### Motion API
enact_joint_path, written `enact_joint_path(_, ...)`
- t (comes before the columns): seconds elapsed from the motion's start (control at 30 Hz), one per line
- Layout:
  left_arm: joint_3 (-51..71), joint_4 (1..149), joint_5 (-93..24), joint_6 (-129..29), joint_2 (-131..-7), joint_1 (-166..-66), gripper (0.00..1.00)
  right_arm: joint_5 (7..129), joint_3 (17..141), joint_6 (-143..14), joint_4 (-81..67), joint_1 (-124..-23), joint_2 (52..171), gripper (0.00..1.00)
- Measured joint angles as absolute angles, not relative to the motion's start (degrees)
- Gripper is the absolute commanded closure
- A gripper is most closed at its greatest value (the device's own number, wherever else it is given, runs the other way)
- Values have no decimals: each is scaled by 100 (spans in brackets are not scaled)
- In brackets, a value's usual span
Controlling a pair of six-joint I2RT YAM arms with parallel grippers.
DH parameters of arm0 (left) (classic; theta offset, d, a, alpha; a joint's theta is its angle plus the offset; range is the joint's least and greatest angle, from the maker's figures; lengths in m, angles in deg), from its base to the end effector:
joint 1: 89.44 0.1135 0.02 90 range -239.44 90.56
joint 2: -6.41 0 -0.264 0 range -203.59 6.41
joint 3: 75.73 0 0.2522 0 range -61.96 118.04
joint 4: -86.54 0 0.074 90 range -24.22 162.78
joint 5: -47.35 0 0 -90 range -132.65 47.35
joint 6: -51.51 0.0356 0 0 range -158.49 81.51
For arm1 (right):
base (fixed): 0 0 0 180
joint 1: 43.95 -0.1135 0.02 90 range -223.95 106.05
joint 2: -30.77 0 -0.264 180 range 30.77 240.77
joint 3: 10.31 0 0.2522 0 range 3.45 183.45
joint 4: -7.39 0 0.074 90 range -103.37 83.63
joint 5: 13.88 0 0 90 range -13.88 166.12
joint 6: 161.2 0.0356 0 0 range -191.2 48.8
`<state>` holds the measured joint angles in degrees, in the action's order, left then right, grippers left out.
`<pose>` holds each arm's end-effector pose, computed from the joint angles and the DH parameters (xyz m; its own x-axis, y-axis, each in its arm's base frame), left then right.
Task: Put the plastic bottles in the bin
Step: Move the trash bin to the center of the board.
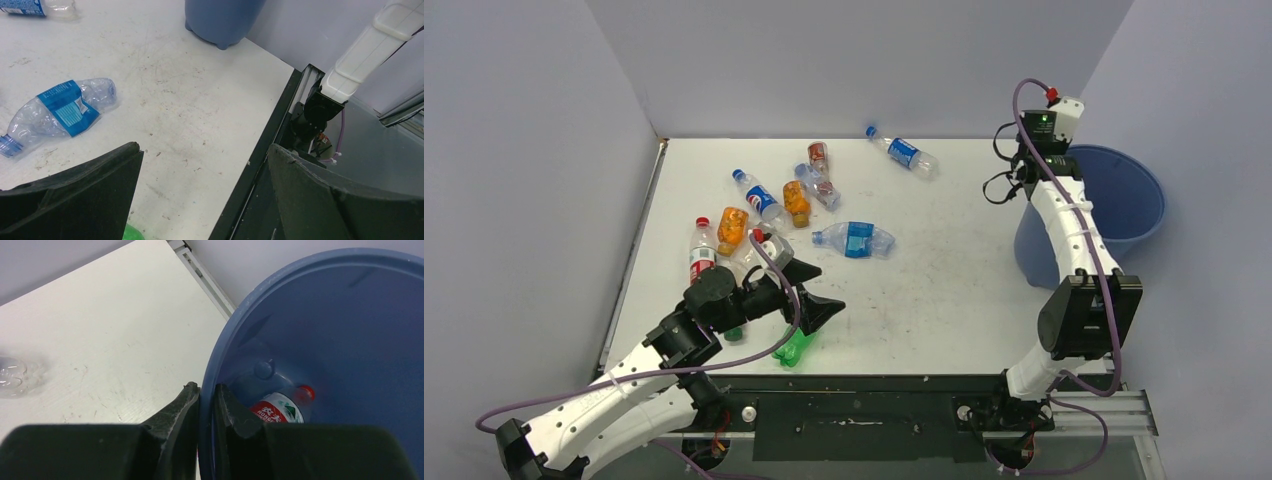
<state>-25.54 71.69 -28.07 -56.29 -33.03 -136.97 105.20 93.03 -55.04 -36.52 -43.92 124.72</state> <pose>0.1096 -0.1330 0.3205 -0.3160 -0.0929 -0.9442 0.8264 0.4620 -0.3220 0.3736 -0.0175 0.3585 -0.4327 0.2435 -0.8680 0.5428 0.8391 -0.0352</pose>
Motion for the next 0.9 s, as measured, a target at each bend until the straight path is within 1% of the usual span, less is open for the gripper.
enact_joint_path(0.13, -2554, 7167, -2809, -5629, -3305, -13697, 4, 10518, 9369, -5497, -3762, -4536, 12464, 95)
enact_joint_path(0.2, -2554, 7167, -2809, -5629, -3305, -13697, 4, 10487, 9502, -5501, -3923, -4763, 12464, 95)
enact_joint_path(0.5, -2554, 7132, -2933, -5572, -3375, -13697, 4, 10334, 10556, -5689, -4194, -6523, 12477, 95)
enact_joint_path(0.63, -2554, 7067, -3029, -5518, -3419, -13699, 4, 10341, 10722, -5930, -4054, -7141, 12592, 95)
enact_joint_path(0.9, -2552, 6938, -3189, -5397, -3631, -13703, 4, 10616, 10722, -6527, -4000, -7504, 13229, 95)
